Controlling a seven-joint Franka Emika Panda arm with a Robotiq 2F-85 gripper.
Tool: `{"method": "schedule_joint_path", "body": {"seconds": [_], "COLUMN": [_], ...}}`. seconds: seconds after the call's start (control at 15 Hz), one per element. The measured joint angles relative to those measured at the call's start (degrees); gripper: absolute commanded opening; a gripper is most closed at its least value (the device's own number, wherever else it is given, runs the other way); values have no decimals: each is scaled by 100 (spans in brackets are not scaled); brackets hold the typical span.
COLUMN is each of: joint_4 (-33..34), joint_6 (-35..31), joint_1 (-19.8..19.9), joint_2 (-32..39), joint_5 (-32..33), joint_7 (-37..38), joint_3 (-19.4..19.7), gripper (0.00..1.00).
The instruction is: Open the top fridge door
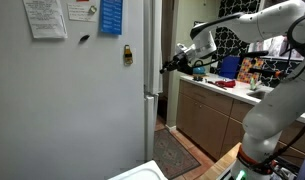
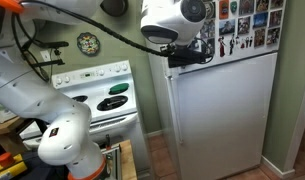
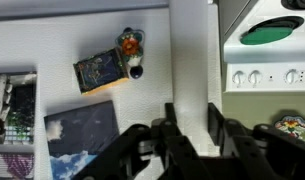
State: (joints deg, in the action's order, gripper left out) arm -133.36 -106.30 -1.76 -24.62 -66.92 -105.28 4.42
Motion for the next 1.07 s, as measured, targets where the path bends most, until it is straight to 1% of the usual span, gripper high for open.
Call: {"method": "schedule_joint_path", "body": {"seconds": [0.07,0.13,0.4,0.47,0.93,1.07], "joint_4": [-37,-63,-44,-34,7,8], "joint_6": [82,153,304,308,272,81], "joint_1": [115,226,550,603,848,891], "joint_2": [-35,-65,-164,-186,-329,-365], "joint_5": [25,51,58,73,315,336], "joint_7": [-58,-90,-90,-90,-90,-90], "joint_3": [82,162,359,372,383,379], "gripper": [61,66,95,100,100,100]}}
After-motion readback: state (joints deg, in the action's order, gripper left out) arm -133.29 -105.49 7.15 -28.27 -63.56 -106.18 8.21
